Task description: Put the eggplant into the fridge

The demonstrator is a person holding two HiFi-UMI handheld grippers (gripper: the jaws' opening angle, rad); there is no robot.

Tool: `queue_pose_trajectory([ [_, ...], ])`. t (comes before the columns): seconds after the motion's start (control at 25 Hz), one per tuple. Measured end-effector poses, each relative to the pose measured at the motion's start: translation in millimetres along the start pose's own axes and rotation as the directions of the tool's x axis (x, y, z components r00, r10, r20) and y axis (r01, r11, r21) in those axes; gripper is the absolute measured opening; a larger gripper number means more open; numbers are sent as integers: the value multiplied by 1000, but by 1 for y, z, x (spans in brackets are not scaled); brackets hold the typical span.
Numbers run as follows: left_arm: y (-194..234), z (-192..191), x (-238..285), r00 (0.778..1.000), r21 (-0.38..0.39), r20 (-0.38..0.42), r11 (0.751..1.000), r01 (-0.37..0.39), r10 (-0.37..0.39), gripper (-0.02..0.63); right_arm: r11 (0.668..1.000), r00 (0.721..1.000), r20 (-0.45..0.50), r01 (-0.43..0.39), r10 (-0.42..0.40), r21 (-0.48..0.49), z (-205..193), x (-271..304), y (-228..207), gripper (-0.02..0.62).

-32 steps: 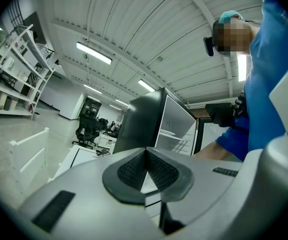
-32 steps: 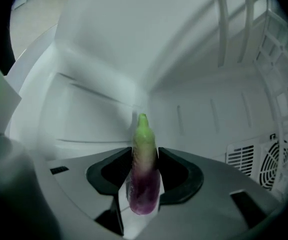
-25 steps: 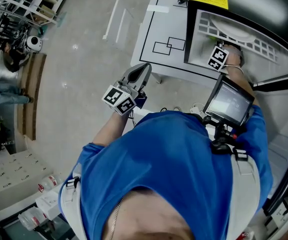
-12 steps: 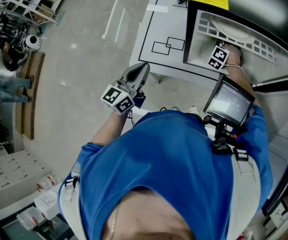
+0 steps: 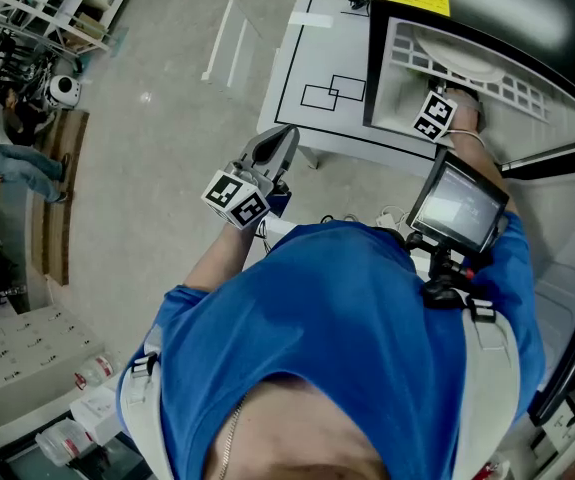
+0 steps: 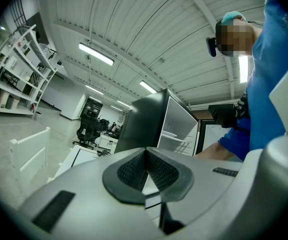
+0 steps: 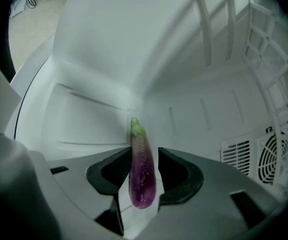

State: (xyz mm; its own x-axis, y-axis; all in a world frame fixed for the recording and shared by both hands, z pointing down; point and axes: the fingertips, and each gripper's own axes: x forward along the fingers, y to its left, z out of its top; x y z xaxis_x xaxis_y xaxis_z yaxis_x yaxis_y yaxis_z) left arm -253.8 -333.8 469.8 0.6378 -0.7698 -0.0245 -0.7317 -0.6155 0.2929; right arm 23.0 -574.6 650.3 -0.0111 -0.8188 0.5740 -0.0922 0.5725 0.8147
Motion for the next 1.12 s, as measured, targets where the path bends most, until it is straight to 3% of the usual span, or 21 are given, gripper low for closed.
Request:
queue_pose_trajectory([
  [0.36,5,-4,13,1000,11,20,1000,21,-21,9,997,999,14,28,-29,72,-6,-3,-4,163],
  [0.6,-20,9,-9,998,7,37,998,56,-56,9,988,995,20,95,-98,120,-6,-59,-12,5],
  [1.12,-56,7,-35,992,-2,37,992,123,-123,9,963,985,-4,167,-170,212,-15,-142,8,3],
])
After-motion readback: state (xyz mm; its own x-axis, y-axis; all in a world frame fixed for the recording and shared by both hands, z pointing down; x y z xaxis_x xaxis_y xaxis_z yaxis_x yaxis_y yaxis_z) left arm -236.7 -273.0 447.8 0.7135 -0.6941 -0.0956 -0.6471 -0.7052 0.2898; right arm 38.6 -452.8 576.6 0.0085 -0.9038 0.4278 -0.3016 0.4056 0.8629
